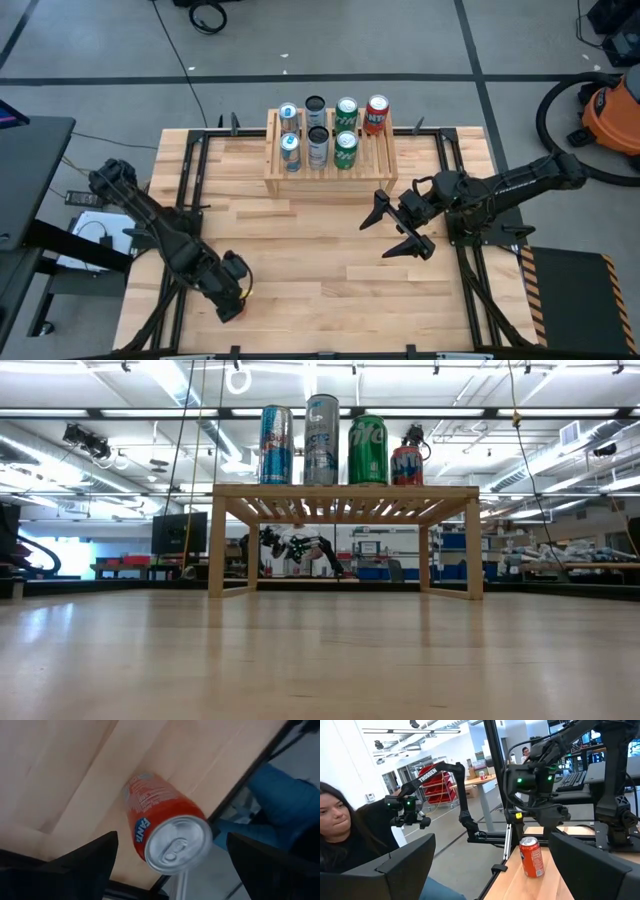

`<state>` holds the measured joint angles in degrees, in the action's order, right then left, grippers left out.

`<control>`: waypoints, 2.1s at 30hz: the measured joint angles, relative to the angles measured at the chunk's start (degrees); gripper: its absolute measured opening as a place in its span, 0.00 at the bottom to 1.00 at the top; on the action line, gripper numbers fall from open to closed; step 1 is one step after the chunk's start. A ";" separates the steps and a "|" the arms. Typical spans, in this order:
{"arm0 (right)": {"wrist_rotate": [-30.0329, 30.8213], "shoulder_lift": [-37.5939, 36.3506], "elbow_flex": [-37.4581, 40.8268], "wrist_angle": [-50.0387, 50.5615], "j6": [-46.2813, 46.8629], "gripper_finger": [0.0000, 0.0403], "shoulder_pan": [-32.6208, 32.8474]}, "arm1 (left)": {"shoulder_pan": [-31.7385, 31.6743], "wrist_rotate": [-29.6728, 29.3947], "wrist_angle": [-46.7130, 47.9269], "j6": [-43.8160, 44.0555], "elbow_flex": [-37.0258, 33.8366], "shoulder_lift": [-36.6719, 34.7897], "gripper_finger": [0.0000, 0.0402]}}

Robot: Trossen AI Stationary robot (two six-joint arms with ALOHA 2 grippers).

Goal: Place canned beverage on shelf
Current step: Put the red soda can aligned with the other red soda can on the shelf

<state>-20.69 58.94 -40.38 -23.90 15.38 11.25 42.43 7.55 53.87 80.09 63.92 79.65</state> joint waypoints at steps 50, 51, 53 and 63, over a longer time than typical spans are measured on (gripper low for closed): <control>0.09 -0.02 0.00 1.25 0.19 0.99 0.00 | 3.39 4.11 -3.74 -2.47 0.00 15.60 0.92; 0.09 -0.02 0.00 1.21 0.17 0.99 0.00 | 3.39 4.35 -3.76 -2.49 0.00 15.90 0.91; 0.13 -0.02 0.00 1.18 0.17 0.99 0.00 | 3.31 4.70 -3.84 -2.50 0.00 16.25 0.89; 0.28 -0.02 0.00 1.74 0.15 0.99 0.00 | 3.28 4.95 -4.39 -3.80 0.00 16.44 0.75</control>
<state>-20.40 58.92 -40.38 -22.15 15.53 11.25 45.71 12.50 49.47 76.29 63.92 96.09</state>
